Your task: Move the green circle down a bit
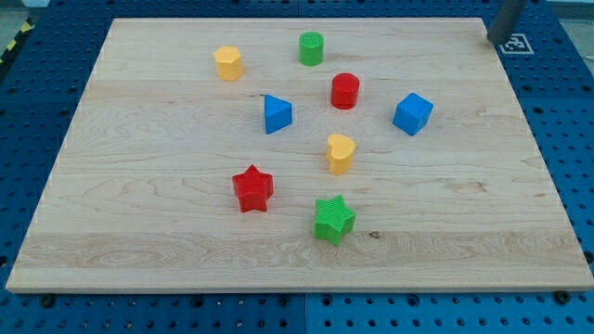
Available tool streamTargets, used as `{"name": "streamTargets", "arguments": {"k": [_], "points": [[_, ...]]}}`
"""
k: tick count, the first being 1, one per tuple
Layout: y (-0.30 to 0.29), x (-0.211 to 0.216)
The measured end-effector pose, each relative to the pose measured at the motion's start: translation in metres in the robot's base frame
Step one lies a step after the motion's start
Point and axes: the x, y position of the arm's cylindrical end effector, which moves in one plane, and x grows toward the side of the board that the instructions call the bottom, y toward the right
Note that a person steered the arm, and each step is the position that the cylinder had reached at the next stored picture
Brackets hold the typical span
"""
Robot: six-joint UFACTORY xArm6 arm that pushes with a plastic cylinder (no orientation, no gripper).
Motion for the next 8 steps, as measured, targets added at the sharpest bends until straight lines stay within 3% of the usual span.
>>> {"name": "streamTargets", "arguments": {"k": [2, 5, 6, 7, 8], "points": [[-0.108, 0.046], [-0.135, 0.053], [-0.162, 0.045], [-0.227, 0.033], [-0.232, 0.033]]}}
